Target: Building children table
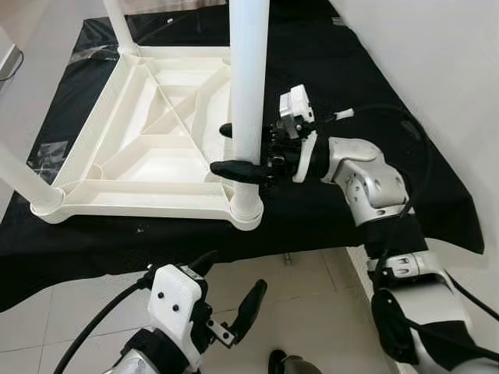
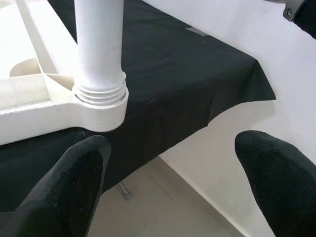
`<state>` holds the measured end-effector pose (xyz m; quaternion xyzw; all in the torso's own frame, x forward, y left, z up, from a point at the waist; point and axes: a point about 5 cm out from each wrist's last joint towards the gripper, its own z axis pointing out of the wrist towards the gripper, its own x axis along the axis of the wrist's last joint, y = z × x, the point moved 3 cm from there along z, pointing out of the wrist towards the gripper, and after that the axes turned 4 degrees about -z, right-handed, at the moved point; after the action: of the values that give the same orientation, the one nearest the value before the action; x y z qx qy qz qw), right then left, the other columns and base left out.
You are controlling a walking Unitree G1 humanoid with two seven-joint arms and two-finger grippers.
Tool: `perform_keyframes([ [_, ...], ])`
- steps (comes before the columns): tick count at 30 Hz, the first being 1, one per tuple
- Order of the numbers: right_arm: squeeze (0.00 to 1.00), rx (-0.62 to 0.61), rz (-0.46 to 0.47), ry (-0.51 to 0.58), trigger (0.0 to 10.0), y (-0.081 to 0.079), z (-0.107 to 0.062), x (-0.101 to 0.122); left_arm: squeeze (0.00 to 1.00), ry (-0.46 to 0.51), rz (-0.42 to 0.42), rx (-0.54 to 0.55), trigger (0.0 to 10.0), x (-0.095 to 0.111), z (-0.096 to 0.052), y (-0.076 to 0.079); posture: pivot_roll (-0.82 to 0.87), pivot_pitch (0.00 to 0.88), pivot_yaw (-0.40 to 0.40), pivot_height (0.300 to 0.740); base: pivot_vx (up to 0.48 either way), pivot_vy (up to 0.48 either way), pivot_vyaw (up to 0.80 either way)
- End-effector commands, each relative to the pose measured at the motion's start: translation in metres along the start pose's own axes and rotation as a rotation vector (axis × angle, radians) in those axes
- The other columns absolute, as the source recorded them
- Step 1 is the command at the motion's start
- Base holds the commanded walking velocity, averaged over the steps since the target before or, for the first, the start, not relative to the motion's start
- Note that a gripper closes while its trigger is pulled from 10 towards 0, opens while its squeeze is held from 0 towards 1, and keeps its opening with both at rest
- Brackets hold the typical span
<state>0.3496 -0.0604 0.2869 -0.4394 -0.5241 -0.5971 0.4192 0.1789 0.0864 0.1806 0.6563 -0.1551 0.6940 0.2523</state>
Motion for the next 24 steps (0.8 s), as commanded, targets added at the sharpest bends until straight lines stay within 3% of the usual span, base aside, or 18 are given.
perform_keyframes([
  [1,0.0,0.075,0.003,0.02,0.0,-0.004,0.0,0.002,0.0,-0.012,-0.006,-0.002,10.0,-0.001,-0.002,0.003,0.11,0.248,-0.04,0.74,0.0,0.0,0.0],
  [9,0.0,0.142,0.001,0.024,0.0,-0.009,-0.002,-0.002,0.0,-0.007,-0.013,0.006,10.0,-0.002,-0.001,0.002,0.11,0.236,-0.046,0.74,0.0,0.0,0.0],
  [15,0.0,0.033,-0.016,-0.031,0.0,-0.009,0.003,-0.015,0.0,-0.008,-0.015,0.008,10.0,-0.003,-0.001,0.002,0.09,0.225,-0.047,0.74,0.0,0.0,0.0],
  [16,0.0,-0.042,-0.017,-0.065,0.0,-0.006,0.004,-0.022,0.0,-0.008,-0.016,0.008,10.0,-0.003,-0.001,0.002,0.09,0.225,-0.047,0.74,0.0,0.0,0.0],
  [17,0.0,-0.195,0.0,-0.123,0.0,-0.001,0.005,-0.033,0.0,-0.008,-0.017,0.008,10.0,-0.003,-0.001,0.002,0.09,0.23,-0.054,0.74,0.0,0.0,0.0],
  [18,0.0,-0.195,0.0,-0.123,0.0,-0.001,0.005,-0.033,0.0,-0.008,-0.017,0.008,10.0,-0.003,-0.001,0.002,0.09,0.23,-0.054,0.74,0.0,0.0,0.0],
  [19,0.0,-0.486,0.028,-0.187,0.0,0.011,0.001,-0.047,0.0,-0.009,-0.018,0.007,10.0,-0.003,-0.002,0.002,0.08,0.23,-0.052,0.74,0.0,0.0,0.0],
  [20,0.0,-0.486,0.028,-0.187,0.0,0.011,0.001,-0.047,0.0,-0.009,-0.018,0.007,10.0,-0.003,-0.002,0.002,0.08,0.23,-0.052,0.74,0.0,0.0,0.0],
  [21,0.0,-0.776,0.064,-0.239,0.0,0.018,-0.01,-0.059,0.0,-0.01,-0.019,0.005,10.0,-0.003,-0.002,0.002,0.06,0.234,-0.039,0.74,0.0,0.0,0.0],
  [22,0.0,-0.937,0.102,-0.281,0.0,0.004,-0.018,-0.073,0.0,-0.011,-0.019,0.003,10.0,-0.002,-0.003,0.002,0.06,0.236,-0.032,0.74,0.0,0.0,0.0],
  [23,0.0,-1.014,0.129,-0.293,0.0,-0.012,-0.021,-0.08,0.0,-0.012,-0.019,0.002,10.0,-0.002,-0.003,0.001,0.06,0.236,-0.027,0.74,0.0,0.0,0.0],
  [24,0.0,-1.014,0.129,-0.293,0.0,-0.012,-0.021,-0.08,0.0,-0.012,-0.019,0.002,10.0,-0.002,-0.003,0.001,0.06,0.236,-0.027,0.74,0.0,0.0,0.0],
])
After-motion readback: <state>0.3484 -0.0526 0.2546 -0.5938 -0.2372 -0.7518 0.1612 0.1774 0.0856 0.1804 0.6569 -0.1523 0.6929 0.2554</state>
